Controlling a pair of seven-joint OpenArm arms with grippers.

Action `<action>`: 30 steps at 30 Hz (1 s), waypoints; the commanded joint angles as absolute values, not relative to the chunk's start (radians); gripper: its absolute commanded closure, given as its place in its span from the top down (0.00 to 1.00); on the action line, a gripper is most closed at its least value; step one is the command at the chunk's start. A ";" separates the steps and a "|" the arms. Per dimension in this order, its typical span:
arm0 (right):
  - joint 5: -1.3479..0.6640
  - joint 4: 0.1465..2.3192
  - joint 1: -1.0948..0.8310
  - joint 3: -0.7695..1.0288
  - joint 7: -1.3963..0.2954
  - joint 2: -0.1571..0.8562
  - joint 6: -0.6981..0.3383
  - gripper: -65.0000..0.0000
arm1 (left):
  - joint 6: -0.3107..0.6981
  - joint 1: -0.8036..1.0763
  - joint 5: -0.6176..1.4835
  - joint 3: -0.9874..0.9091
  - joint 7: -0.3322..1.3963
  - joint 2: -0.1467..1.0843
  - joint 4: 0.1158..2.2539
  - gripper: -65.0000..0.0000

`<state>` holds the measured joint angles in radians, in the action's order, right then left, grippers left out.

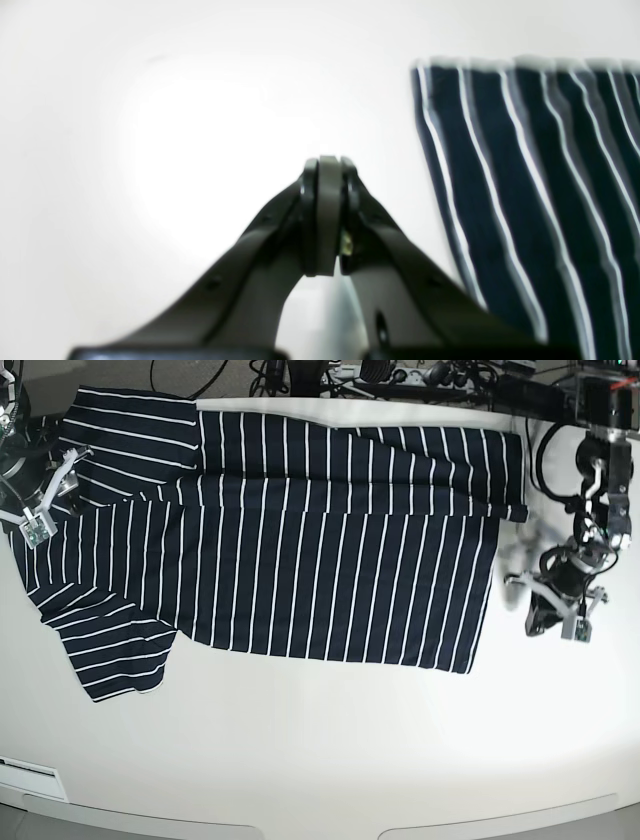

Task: Fold the T-shirt properly

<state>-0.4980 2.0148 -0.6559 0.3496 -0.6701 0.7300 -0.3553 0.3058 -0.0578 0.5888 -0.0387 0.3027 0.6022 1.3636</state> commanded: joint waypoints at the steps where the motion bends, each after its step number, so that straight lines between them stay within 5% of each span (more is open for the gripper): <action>1: -0.501 2.026 -0.654 0.361 -0.656 0.748 -0.347 0.54 | 0.336 -0.120 0.622 -0.048 0.270 0.614 1.338 0.00; 8: -0.501 2.026 -0.654 0.361 -0.675 0.748 -0.330 0.54 | 0.435 -0.389 0.764 -0.017 0.395 0.543 1.014 0.01; 11: -0.501 2.026 -0.654 0.362 -0.675 0.748 -0.329 0.54 | 0.466 -0.466 0.822 0.036 0.491 0.511 0.891 0.39; 13: -0.501 2.026 -0.654 0.361 -0.675 0.748 -0.329 0.54 | 0.480 -0.507 0.855 0.075 0.587 0.486 0.831 0.50; 25: -0.501 2.026 -0.654 0.361 -0.674 0.748 -0.317 0.54 | 0.529 -0.544 1.044 0.137 0.935 0.394 0.783 0.50; 27: -0.501 2.026 -0.653 0.362 -0.673 0.748 -0.314 0.54 | 0.524 -0.544 1.052 0.137 0.937 0.397 0.783 0.37; 30: -0.501 2.027 -0.650 0.362 -0.640 0.748 -0.309 0.54 | 0.471 -0.544 1.043 0.136 0.936 0.403 0.783 0.00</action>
